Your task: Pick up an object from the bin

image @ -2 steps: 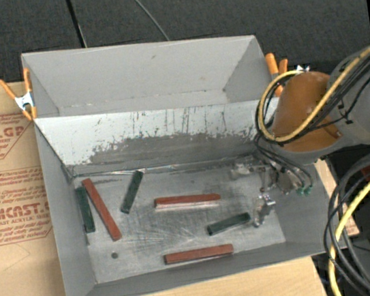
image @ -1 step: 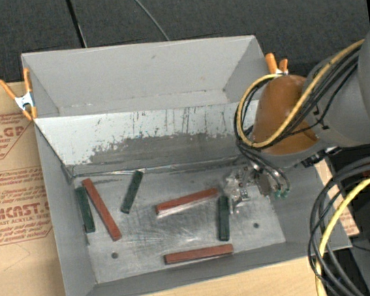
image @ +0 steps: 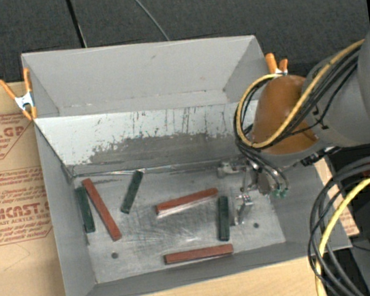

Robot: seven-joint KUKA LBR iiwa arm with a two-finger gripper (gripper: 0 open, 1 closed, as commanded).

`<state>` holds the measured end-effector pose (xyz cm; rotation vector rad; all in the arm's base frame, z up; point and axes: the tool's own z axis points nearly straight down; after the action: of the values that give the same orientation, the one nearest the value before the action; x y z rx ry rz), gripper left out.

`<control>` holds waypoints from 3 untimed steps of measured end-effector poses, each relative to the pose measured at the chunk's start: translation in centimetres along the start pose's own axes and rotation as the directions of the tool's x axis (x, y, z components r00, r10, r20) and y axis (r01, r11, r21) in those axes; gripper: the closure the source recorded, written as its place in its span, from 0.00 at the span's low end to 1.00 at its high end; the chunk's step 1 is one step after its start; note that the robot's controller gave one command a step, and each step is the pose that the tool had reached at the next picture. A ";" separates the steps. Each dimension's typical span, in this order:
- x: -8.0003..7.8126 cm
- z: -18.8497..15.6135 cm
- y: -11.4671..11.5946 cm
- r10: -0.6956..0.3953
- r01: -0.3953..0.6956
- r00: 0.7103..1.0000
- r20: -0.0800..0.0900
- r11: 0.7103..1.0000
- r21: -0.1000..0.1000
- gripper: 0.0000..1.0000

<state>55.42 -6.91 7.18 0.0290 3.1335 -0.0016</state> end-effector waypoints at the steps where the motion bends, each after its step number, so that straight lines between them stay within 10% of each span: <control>1: 0.0 0.0 0.0 0.000 0.000 1.000 0.000 1.000 0.000 0.00; 2: -0.5 -0.4 6.8 -0.142 0.142 0.990 -0.009 0.990 -0.001 1.00; 3: -0.5 -0.4 6.8 -0.143 0.143 0.990 -0.009 0.990 -0.001 1.00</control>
Offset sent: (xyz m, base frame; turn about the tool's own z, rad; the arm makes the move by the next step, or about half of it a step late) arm 0.0052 0.0678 0.0016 -0.1425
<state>56.02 -0.16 7.55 -0.1955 3.1368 -0.0024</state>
